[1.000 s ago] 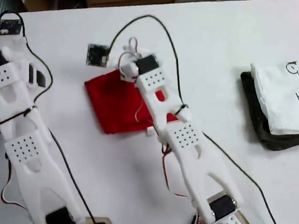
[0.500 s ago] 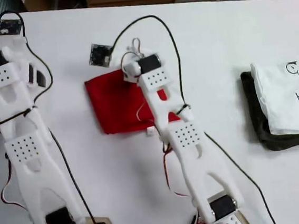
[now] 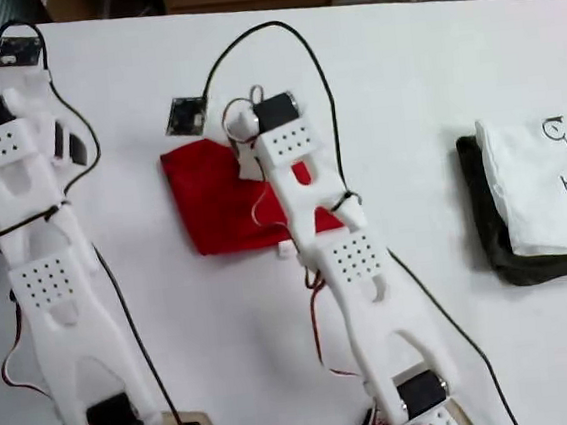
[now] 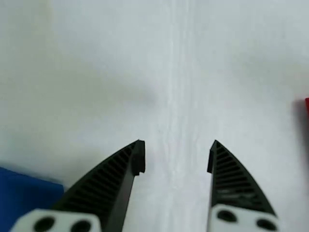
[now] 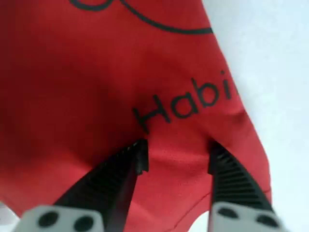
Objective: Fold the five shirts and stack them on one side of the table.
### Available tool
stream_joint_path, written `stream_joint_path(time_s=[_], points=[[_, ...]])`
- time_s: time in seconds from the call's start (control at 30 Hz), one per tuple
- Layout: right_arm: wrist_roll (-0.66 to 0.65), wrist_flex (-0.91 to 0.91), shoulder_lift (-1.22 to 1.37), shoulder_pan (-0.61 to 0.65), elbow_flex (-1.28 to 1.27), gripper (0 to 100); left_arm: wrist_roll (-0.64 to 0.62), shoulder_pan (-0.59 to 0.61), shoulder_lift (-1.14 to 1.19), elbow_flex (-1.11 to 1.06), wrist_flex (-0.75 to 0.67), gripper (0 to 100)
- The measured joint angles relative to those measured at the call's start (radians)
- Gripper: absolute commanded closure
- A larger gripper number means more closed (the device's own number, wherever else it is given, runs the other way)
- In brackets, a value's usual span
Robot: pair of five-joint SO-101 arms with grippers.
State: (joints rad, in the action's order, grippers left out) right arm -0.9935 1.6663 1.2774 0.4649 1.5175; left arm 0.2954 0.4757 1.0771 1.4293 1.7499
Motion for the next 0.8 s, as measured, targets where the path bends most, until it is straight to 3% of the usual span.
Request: stream_joint_path(time_s=[0.8], points=[[0.002, -0.037, 0.041, -0.017, 0.054, 78.3, 0.0, 0.012, 0.0, 0.0, 0.0, 77]])
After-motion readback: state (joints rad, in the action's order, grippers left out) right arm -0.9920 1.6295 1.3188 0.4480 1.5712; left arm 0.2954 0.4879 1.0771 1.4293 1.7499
